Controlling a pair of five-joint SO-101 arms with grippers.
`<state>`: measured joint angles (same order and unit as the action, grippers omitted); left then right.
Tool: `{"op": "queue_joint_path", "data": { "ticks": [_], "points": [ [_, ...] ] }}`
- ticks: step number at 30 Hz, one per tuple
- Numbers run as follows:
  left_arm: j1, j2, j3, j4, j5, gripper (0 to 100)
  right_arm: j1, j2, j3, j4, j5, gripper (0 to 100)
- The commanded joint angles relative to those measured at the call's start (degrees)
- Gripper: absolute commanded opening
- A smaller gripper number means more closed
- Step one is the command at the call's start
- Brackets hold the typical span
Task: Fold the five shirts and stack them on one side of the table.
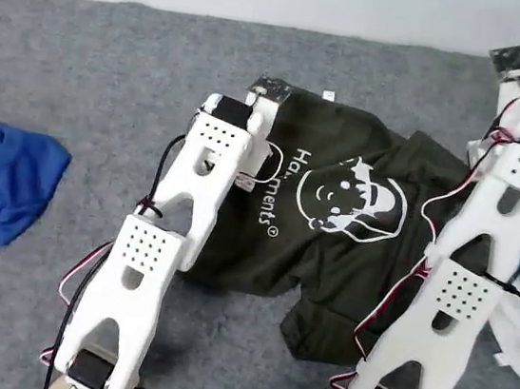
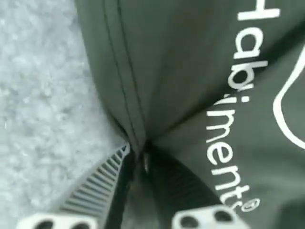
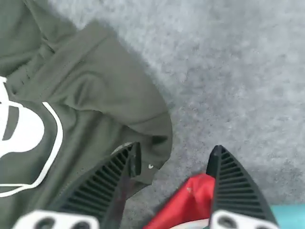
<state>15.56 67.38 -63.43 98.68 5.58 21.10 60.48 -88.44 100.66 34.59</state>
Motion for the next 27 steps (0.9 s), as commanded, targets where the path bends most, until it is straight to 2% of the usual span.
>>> {"op": "queue_joint_path", "data": {
  "ticks": [1, 5, 10, 16, 18, 20, 24, 27],
  "points": [
    [-5.63, -3.78, 10.33, 2.11, -0.44, 1, -0.57, -4.35, 1.67, 2.51, 0.62, 23.4],
    [-11.87, -7.56, 16.4, 2.02, -2.64, 1, -0.57, -4.35, 3.96, 2.51, 0.7, 23.4],
    [-21.01, -9.67, 17.54, 1.76, -7.65, 1, -1.8, -4.44, 5.36, 2.51, 0.79, 23.4],
    [-25.23, -9.85, 17.45, 1.23, -7.12, 2, -4.62, -4.88, 5.71, 2.59, 3.78, 23.4],
    [-25.93, -10.2, 17.45, 1.85, -4.04, 2, -6.2, -4.97, 5.71, 2.59, 5.19, 23.5],
    [-26.9, -10.46, 17.54, 2.02, 0.0, 7, -8.13, -4.97, 5.63, 2.59, 6.68, 23.6],
    [-30.15, -15.21, 17.63, 2.02, 8.88, 27, -12.35, -4.7, 5.63, 2.51, 8.62, 23.6],
    [-31.65, -20.48, 18.07, 2.02, 9.93, 34, -15.78, -4.44, 5.63, 2.42, 9.23, 23.7]
  ]
}}
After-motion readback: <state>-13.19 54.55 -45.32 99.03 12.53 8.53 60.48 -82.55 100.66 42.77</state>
